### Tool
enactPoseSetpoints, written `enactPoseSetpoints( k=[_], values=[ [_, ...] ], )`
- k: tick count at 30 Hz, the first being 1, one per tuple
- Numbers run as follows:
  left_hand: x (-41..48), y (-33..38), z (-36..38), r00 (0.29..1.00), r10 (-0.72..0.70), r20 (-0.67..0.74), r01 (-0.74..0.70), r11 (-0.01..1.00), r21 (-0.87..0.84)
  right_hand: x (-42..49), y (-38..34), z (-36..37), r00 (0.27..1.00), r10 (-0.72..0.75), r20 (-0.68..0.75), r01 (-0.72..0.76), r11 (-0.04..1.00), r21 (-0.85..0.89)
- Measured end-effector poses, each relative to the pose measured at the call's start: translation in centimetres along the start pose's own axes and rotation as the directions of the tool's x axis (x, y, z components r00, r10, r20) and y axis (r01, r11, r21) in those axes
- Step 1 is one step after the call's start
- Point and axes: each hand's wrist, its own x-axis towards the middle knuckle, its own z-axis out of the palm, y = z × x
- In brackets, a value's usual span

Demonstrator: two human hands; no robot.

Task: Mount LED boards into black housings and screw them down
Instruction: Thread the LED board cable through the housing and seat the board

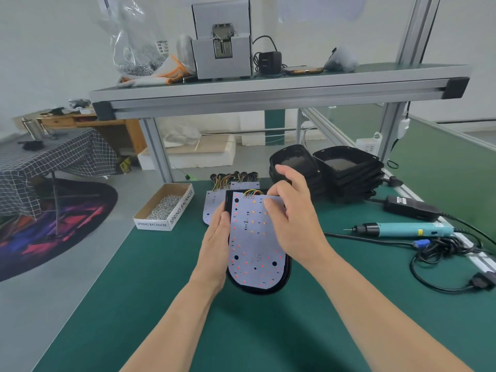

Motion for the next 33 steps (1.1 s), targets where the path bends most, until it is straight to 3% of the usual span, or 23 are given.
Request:
enactPoseSetpoints(
  k=[6,14,16,18,20,22,26,29,31,33],
  values=[
    [-0.2,-0.2,0.2,0.992,0.083,-0.1,-0.088,0.995,-0.053,0.5,0.6,0.0,0.994,-0.099,0.043,0.102,0.992,-0.074],
    [0.3,0.0,0.3,0.996,0.088,-0.024,-0.09,0.994,-0.063,0.0,0.6,-0.5,0.977,-0.213,-0.022,0.212,0.976,-0.042],
    [0.2,-0.1,-0.1,0.998,0.068,-0.017,-0.069,0.993,-0.101,0.0,0.9,-0.6,0.993,-0.117,-0.033,0.12,0.989,0.085],
    [0.1,-0.3,-0.5,0.998,0.053,-0.024,-0.056,0.992,-0.116,0.4,1.1,-1.4,0.989,0.144,0.029,-0.146,0.965,0.216],
    [-0.1,-0.6,-0.7,0.998,0.052,-0.018,-0.054,0.993,-0.108,0.7,1.7,-1.9,0.945,0.298,0.137,-0.316,0.939,0.139],
    [-0.1,-0.7,-0.7,0.999,0.042,-0.003,-0.042,0.992,-0.122,0.6,2.3,-2.0,0.942,0.297,0.156,-0.31,0.948,0.07],
    [0.3,-0.3,-0.4,1.0,0.009,-0.004,-0.01,0.99,-0.144,0.0,2.6,-1.2,0.974,0.209,0.087,-0.221,0.961,0.166],
    [0.5,0.0,-0.2,1.0,0.009,-0.022,-0.012,0.988,-0.156,-0.4,2.5,-0.9,0.969,0.229,0.09,-0.242,0.953,0.181],
    [0.5,0.2,-0.3,1.0,-0.011,-0.01,0.009,0.981,-0.195,-0.2,2.4,-1.1,0.956,0.233,0.181,-0.264,0.949,0.174],
    [0.6,0.4,-0.9,0.998,-0.06,0.024,0.064,0.964,-0.258,0.2,2.4,-2.1,0.906,0.283,0.314,-0.396,0.829,0.394]
  ],
)
